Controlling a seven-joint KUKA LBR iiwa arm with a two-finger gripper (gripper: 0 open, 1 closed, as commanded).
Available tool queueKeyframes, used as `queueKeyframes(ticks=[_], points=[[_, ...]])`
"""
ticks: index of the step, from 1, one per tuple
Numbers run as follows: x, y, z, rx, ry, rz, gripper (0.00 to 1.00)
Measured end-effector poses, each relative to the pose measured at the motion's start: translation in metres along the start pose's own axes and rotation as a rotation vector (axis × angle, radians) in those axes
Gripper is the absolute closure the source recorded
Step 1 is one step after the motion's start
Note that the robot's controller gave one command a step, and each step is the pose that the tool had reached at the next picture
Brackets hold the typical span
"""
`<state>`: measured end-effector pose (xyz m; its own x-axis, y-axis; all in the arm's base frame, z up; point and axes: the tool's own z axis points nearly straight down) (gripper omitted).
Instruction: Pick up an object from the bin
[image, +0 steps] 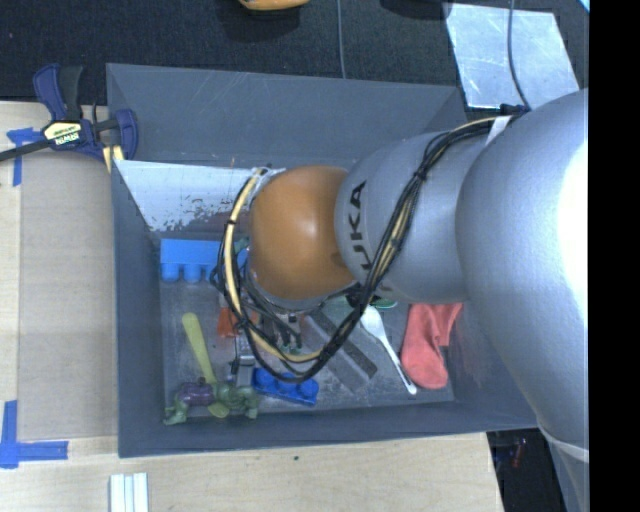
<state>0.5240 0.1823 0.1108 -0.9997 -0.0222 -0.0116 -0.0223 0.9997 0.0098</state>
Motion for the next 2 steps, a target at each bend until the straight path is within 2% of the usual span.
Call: queueKeyframes(ticks=[1, 2], points=[[0.001, 0.010, -0.018, 0.003, -0.001, -0.009, 0.00], [-0.028, -0.037, 0.038, -0.018, -0.040, -0.110, 0.00]])
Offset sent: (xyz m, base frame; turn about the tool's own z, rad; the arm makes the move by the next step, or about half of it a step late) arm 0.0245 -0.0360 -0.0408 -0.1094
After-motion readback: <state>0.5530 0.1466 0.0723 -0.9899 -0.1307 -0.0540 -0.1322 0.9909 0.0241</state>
